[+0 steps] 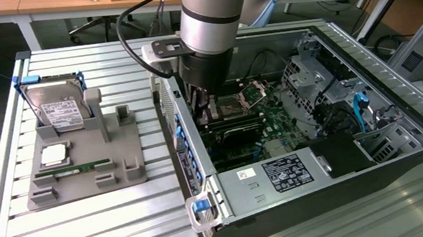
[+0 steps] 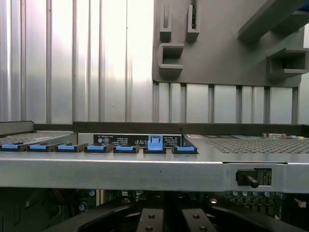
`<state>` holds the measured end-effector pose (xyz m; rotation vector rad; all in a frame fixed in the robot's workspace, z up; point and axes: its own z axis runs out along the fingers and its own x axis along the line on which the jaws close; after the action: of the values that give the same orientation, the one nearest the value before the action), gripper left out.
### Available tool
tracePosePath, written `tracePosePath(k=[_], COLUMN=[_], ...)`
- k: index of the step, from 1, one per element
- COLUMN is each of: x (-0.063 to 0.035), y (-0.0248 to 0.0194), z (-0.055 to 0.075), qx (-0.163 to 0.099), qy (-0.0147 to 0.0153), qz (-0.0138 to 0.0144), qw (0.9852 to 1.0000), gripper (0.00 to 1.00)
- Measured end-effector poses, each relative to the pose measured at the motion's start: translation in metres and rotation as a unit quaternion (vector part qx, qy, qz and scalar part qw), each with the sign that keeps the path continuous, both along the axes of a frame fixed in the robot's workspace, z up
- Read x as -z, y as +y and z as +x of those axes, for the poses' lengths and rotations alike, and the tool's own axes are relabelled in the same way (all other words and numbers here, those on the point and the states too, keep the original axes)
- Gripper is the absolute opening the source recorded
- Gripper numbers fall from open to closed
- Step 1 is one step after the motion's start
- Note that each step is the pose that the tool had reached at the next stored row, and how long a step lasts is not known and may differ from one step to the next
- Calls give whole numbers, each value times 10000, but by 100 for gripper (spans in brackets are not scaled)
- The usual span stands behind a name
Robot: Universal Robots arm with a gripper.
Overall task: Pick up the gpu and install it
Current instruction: 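Press down on the gpu until it lock into place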
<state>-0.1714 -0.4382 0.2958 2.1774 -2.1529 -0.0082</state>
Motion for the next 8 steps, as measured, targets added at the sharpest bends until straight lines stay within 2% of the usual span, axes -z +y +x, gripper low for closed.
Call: tracePosePath(k=[8], x=[7], y=[0], z=[-7], qx=[0], qy=[1], qz=[-13], qw=[10000], gripper=[11])
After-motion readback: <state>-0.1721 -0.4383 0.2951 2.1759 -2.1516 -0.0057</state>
